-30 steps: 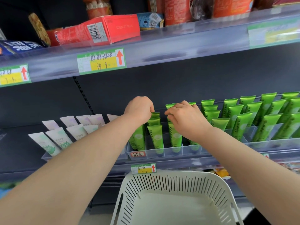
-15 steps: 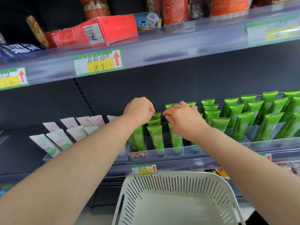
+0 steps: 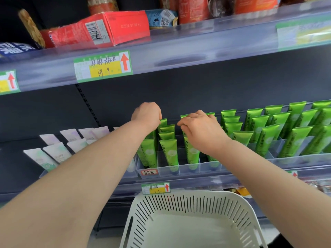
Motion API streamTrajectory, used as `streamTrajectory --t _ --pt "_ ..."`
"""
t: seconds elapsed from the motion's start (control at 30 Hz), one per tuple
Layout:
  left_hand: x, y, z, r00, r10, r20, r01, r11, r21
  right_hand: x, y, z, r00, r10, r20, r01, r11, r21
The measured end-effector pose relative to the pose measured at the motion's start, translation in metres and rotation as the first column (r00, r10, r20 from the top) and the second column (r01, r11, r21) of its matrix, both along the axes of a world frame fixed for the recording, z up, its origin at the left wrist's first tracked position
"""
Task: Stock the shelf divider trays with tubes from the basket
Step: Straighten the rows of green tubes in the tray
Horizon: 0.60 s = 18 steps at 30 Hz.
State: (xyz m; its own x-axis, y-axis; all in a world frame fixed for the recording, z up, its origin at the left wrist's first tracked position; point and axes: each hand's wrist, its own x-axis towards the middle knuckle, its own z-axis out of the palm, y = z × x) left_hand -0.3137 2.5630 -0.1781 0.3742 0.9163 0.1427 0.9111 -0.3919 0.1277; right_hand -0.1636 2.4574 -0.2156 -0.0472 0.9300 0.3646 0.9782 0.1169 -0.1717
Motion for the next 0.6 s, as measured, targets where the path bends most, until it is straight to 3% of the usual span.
streamTrajectory --t 0.27,0.4,0.6 --pt "0.017 0.001 -0.006 0.996 -0.072 0.043 0.068 0.994 0.089 0.006 -0.002 0.0 1.0 -0.012 0.004 0.012 1.0 0.014" --pt "0.017 0.003 -0.009 0.994 -0.101 0.041 0.099 0.994 0.049 0.006 -0.002 -0.002 1.0 -0.015 0.003 0.015 1.0 0.017" --pt "-0.004 0.008 -0.006 0.972 -0.122 0.2 0.119 0.993 0.024 0.001 -0.002 0.001 1.0 -0.007 0.002 0.007 0.998 0.065"
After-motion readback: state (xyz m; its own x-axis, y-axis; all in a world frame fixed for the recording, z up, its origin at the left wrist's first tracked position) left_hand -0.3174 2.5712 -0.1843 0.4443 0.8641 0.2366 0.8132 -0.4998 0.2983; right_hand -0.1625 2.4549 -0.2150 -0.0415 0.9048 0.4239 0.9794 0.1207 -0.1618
